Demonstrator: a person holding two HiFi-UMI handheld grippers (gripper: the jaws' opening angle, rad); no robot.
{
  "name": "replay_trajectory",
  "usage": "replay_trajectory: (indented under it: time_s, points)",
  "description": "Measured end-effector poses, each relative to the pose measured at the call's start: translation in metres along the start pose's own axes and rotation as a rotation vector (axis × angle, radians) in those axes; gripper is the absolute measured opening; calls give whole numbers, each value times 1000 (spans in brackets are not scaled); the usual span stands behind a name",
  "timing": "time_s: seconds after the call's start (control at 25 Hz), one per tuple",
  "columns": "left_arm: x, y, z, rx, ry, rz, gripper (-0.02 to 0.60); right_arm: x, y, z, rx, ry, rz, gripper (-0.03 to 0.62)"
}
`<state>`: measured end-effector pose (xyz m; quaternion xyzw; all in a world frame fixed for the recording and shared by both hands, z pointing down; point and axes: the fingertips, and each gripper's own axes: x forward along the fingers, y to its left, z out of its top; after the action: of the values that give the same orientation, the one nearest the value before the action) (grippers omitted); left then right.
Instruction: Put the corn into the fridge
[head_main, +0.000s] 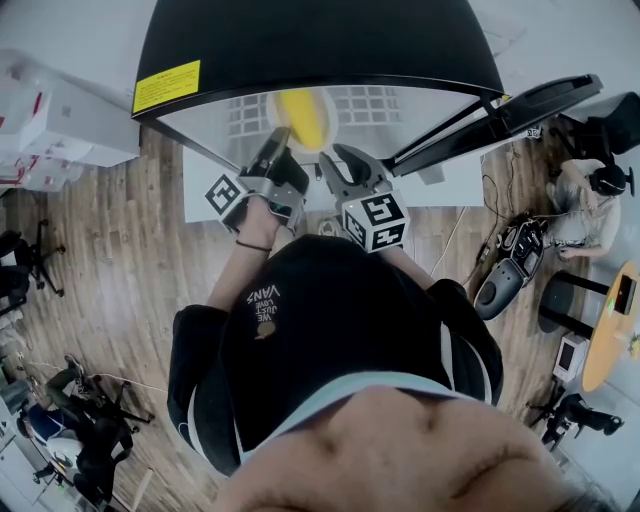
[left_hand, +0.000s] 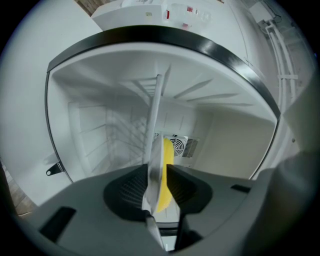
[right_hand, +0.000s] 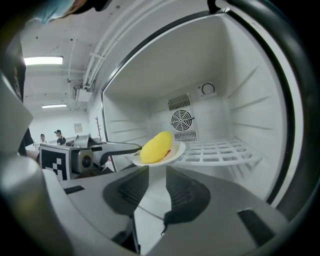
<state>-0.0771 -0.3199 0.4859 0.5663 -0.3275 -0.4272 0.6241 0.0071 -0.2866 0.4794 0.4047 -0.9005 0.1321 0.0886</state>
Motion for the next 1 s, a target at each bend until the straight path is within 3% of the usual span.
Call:
replay_trajectory:
  time_s: [0.44,0.84,1.0]
  points:
    - [-4,1,-1,3,-9,-2,98,14,-12,4,2,-1,4,112]
    - [-13,1,3,75,-29,13,97,27,-16,9,16,1,29,112]
    - [-15,-2,3,149,-21,18,87,33,-16,9,11,9,36,112]
